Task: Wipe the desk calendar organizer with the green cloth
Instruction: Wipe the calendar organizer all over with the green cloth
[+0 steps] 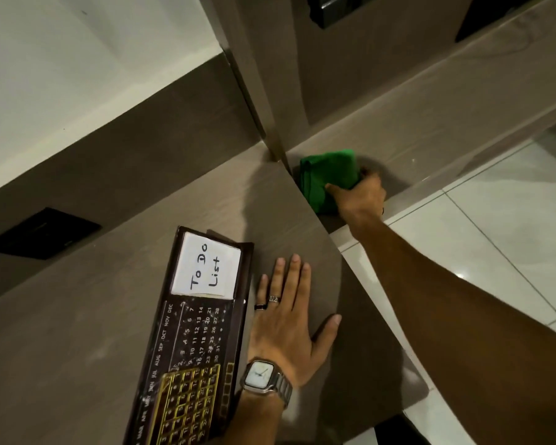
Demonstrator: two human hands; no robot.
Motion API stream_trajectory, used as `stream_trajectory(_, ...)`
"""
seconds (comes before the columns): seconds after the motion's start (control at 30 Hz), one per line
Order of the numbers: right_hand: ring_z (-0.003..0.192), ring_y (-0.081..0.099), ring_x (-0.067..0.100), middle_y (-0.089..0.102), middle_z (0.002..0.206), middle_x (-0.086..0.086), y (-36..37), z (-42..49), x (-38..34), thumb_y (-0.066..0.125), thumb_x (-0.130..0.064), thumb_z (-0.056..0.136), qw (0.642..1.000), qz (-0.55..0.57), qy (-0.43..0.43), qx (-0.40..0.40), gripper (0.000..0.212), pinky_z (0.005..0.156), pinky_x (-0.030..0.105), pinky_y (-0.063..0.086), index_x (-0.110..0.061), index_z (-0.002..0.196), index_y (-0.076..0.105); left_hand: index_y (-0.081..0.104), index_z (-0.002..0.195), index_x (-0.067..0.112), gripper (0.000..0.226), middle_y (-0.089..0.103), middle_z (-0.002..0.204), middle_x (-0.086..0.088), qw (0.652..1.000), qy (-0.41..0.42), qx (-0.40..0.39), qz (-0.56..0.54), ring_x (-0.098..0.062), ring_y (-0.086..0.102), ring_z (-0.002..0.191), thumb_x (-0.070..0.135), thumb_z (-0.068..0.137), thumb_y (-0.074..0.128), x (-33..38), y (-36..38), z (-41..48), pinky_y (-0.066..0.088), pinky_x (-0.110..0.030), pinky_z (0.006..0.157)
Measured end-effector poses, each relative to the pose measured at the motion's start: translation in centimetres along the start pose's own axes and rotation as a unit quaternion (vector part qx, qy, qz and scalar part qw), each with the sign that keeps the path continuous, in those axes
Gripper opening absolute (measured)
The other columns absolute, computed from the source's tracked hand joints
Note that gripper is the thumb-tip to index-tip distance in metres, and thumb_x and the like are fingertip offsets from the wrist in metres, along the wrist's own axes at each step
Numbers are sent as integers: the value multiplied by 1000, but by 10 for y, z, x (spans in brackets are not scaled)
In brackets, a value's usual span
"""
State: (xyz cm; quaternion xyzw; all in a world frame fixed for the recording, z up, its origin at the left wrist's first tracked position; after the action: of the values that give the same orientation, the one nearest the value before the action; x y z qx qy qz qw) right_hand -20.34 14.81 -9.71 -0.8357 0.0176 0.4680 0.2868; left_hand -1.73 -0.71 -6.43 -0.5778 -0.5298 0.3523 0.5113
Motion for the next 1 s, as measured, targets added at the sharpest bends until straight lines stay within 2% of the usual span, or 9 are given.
stream_trajectory(0.1, 99, 62, 25, 62, 116, 10, -5, 0, 2, 82, -29, 72, 993, 92, 43, -64, 59, 76, 37, 57, -10, 122, 54, 8, 153, 18, 83, 6, 165, -1, 1000, -2, 19, -21, -21, -2, 151, 70, 89, 18, -1, 1, 0, 5, -46, 121)
stream_trajectory(0.23, 94, 60, 10, 59, 102, -6, -23, -32, -5, 71, -8, 81, 982, 149, -72, -95, 43, 61, 13, 50, -20, 116, 49, 6, 153, 19, 83, 6, 165, -2, 999, 14, 25, -16, -21, -1, 151, 71, 90, 20, -3, 5, -1, 5, -46, 120)
stream_trajectory(0.37, 94, 60, 1, 57, 106, -9, -48, -92, -3, 66, -1, 84, 962, 188, -159, -121, 45, 63, 7, 49, -27, 114, 45, 4, 153, 17, 81, 3, 165, -4, 1000, 13, 8, -17, -22, -3, 151, 68, 92, 19, -1, -2, -3, 10, -50, 122)
stream_trajectory(0.47, 107, 57, -4, 57, 119, -14, -63, -140, 3, 63, 7, 82, 949, 185, -209, -146, 58, 76, 11, 51, -25, 127, 44, -2, 151, 18, 78, -1, 164, -5, 1000, 7, 3, -21, -22, -7, 151, 66, 93, 17, -2, -20, -14, 10, -49, 123)
stream_trajectory(0.6, 120, 55, 11, 60, 126, 0, -74, -195, 14, 53, 25, 71, 942, 171, -245, -155, 73, 96, 29, 49, -15, 133, 50, 3, 152, 17, 76, 8, 163, -7, 995, 3, 92, -45, -22, 4, 151, 58, 94, 31, -9, -69, -47, 14, -49, 121)
stream_trajectory(0.73, 123, 50, 1, 55, 133, -20, -63, -244, 22, 59, 17, 76, 926, 138, -315, -159, 71, 96, 21, 48, -22, 134, 50, 11, 152, 18, 85, 12, 163, -2, 985, -14, 162, -51, -19, 3, 152, 53, 86, 51, -51, -111, -90, 11, -47, 119)
stream_trajectory(0.83, 135, 41, 18, 47, 145, 2, -38, -263, 30, 67, 18, 73, 908, 110, -364, -174, 79, 100, 48, 46, -17, 140, 45, -5, 153, 24, 115, -5, 164, 4, 988, -67, 115, -80, -13, -14, 150, 43, 70, 72, -89, -119, -116, 7, -48, 121)
stream_trajectory(0.93, 141, 30, 18, 40, 150, 0, -12, -275, 29, 69, 14, 73, 892, 47, -420, -159, 86, 106, 52, 39, -22, 144, 37, -27, 146, 31, 133, -22, 160, 9, 988, -83, 48, -121, -9, -24, 146, 29, 64, 79, -106, -109, -130, 8, -49, 124)
stream_trajectory(1.0, 143, 25, 19, 36, 152, -2, 2, -283, 31, 72, 8, 75, 876, 10, -453, -167, 86, 107, 52, 36, -25, 145, 33, -26, 144, 33, 136, -18, 161, 7, 981, -74, 35, -179, -13, -17, 149, 19, 63, 82, -108, -103, -133, 14, -49, 123)
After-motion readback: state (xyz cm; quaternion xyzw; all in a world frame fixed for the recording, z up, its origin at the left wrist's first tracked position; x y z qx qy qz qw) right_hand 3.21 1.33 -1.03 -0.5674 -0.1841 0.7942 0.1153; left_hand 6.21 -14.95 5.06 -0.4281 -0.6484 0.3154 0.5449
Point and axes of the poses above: each hand's wrist, its own z-axis towards the middle knuckle, its own y-axis out of the palm, x = y × z, the point moved 2 cm from there along z, towards the middle knuckle
